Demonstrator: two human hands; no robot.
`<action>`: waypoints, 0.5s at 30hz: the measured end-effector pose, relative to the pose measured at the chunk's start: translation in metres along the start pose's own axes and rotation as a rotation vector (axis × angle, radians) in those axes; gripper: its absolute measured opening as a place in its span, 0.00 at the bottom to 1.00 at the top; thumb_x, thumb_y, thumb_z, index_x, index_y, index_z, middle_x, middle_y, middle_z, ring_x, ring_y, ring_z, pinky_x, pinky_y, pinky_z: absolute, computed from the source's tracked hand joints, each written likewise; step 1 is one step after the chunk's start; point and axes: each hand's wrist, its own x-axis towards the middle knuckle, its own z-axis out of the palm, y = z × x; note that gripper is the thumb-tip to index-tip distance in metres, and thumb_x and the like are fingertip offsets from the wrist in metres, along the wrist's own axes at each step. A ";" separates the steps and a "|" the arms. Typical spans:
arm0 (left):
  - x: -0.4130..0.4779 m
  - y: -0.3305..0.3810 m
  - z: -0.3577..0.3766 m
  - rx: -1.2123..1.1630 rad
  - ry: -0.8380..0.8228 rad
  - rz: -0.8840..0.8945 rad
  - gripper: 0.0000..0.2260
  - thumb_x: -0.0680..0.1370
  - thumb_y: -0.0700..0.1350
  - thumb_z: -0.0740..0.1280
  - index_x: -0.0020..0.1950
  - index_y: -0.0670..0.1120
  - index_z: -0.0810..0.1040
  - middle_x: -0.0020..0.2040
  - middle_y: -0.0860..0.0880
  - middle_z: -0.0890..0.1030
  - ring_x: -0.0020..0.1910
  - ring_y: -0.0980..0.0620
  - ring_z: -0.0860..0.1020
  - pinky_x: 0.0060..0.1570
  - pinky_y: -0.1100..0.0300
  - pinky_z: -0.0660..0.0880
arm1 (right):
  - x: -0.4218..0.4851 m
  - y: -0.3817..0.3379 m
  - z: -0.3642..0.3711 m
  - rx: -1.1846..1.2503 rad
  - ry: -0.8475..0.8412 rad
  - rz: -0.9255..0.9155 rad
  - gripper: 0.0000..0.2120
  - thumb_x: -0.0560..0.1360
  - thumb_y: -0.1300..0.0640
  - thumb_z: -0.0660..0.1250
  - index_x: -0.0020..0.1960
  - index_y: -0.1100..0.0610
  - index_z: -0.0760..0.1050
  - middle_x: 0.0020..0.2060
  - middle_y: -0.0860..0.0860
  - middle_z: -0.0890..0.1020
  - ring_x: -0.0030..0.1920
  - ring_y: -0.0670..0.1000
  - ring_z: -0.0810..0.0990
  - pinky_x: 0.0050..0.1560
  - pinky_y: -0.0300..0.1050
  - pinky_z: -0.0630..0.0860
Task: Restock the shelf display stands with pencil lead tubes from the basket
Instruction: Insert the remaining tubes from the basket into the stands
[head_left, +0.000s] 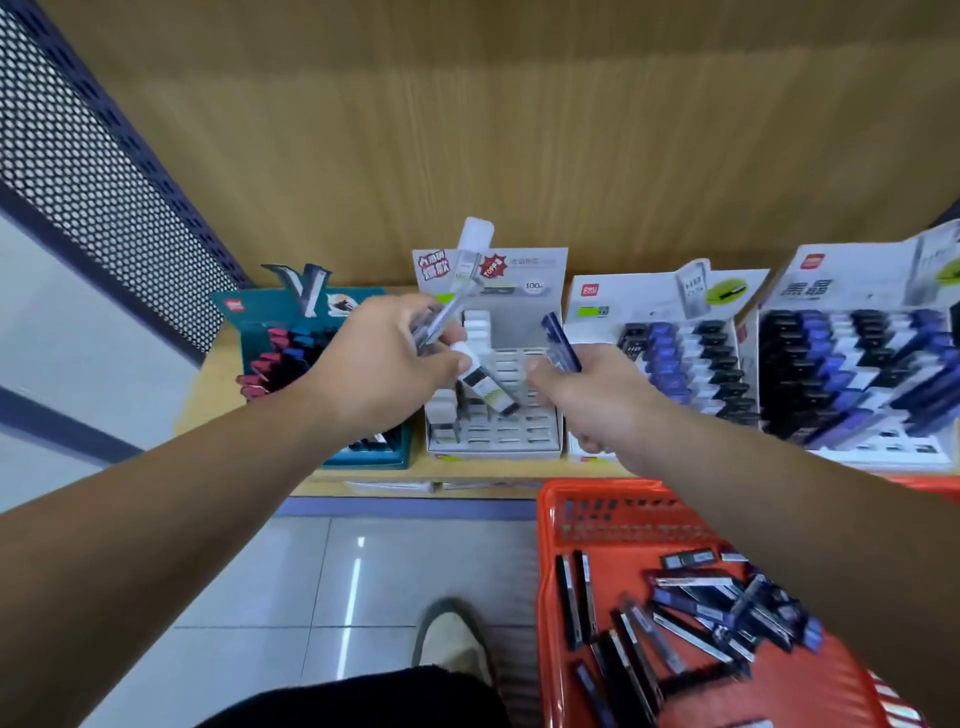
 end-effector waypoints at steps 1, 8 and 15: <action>0.001 -0.001 0.002 0.064 -0.025 0.027 0.04 0.77 0.47 0.75 0.48 0.51 0.82 0.41 0.55 0.83 0.34 0.63 0.78 0.37 0.64 0.73 | -0.001 0.001 0.000 -0.001 0.036 0.014 0.15 0.83 0.47 0.65 0.48 0.58 0.75 0.39 0.59 0.78 0.25 0.50 0.62 0.26 0.41 0.59; -0.001 -0.014 0.019 0.467 -0.096 0.230 0.09 0.80 0.51 0.71 0.43 0.52 0.75 0.34 0.51 0.78 0.37 0.48 0.76 0.37 0.51 0.76 | -0.013 0.001 -0.006 0.118 -0.056 0.072 0.14 0.84 0.51 0.65 0.57 0.63 0.77 0.38 0.57 0.86 0.24 0.49 0.64 0.27 0.43 0.60; 0.002 -0.019 0.027 0.520 -0.110 0.272 0.11 0.80 0.50 0.71 0.40 0.50 0.76 0.33 0.52 0.76 0.35 0.47 0.75 0.34 0.52 0.73 | -0.012 -0.001 -0.008 0.145 -0.062 0.054 0.12 0.83 0.52 0.67 0.57 0.61 0.78 0.35 0.54 0.85 0.25 0.51 0.64 0.26 0.43 0.61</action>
